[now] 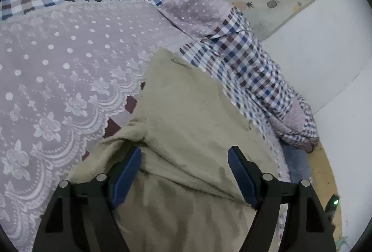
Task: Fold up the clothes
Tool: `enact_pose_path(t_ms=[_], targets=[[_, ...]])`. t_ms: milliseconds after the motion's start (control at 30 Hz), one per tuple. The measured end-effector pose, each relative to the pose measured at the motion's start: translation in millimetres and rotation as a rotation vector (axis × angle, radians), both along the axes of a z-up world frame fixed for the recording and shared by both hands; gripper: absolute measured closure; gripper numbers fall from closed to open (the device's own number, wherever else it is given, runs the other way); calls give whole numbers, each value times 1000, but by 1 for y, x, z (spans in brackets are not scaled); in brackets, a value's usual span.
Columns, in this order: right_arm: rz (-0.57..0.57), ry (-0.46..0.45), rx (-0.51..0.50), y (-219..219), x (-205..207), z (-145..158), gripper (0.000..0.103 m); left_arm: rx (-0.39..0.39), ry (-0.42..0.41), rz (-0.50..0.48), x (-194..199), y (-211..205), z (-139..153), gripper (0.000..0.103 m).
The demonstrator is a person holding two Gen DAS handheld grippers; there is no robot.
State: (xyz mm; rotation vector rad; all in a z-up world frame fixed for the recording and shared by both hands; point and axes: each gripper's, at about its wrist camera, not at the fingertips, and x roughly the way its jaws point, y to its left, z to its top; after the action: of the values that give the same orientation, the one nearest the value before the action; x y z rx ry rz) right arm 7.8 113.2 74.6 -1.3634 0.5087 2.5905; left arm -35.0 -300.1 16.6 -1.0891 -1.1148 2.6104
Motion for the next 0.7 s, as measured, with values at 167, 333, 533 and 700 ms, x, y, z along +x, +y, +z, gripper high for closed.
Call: enact_pose_path(t_ms=[167,333,533,700], targets=[[60,-2,33,4,-45,2,49,-170,-10,59,4,-17,20,24],[90,-91,31,16,-80,-24,49,-197,-71,-27,-12,-28,4,34],[224,-106,141,-9,-92,-24,80,-203,-131,-95,-29,-16,-12,71],[291,-88,217,-27,-92,-15,99,-157,-117,-48,-26,-20,-17,94]])
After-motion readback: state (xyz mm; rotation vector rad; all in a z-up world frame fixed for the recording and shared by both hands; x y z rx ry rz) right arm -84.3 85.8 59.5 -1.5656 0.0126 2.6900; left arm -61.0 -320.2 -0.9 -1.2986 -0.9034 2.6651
